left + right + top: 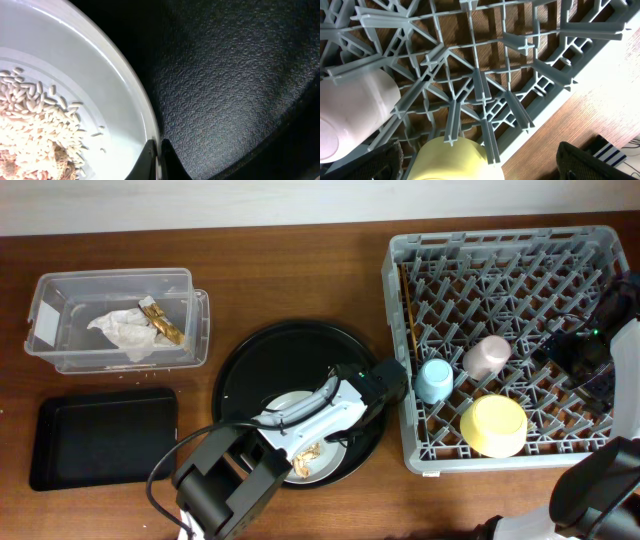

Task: Sort waste into correct bins and load items into the dishwasher rack
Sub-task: 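Reach the left gripper to the white plate and grip its rim, then lift the plate and tip the food scraps onto the small black tray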

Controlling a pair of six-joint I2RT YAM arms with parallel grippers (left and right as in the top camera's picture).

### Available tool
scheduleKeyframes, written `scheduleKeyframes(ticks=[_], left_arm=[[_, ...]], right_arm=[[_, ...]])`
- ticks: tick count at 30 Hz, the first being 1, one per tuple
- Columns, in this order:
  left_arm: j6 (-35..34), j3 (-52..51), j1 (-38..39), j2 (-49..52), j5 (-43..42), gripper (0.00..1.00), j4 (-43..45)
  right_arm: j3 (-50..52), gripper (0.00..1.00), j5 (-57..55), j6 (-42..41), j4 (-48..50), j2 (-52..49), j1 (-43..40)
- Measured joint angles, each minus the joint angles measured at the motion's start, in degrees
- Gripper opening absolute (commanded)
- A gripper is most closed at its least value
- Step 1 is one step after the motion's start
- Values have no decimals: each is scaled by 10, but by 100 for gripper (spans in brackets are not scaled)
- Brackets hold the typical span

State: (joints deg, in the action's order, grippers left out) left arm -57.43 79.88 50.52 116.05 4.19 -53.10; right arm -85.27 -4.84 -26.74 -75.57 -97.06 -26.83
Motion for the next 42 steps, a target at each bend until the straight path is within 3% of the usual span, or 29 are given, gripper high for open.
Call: scheduleKeyframes(ticks=[4, 9, 17, 23, 30, 33, 42], left_arm=[[2, 4, 0, 0, 6, 1, -26], [2, 48, -1, 6, 49, 1, -137], [2, 94, -35, 7, 98, 1, -234], [12, 126, -177, -13, 103, 1, -276], [74, 127, -372, -118, 104, 1, -256], [130, 128, -456, -128, 36, 1, -209], [229, 128, -637, -128, -115, 1, -177]], right_arm=[[0, 99, 0, 0, 0, 0, 0], [0, 99, 0, 0, 0, 0, 0], [0, 99, 0, 0, 0, 0, 0], [0, 99, 0, 0, 0, 0, 0], [0, 99, 0, 0, 0, 0, 0], [0, 99, 0, 0, 0, 0, 0], [0, 99, 0, 0, 0, 0, 0]])
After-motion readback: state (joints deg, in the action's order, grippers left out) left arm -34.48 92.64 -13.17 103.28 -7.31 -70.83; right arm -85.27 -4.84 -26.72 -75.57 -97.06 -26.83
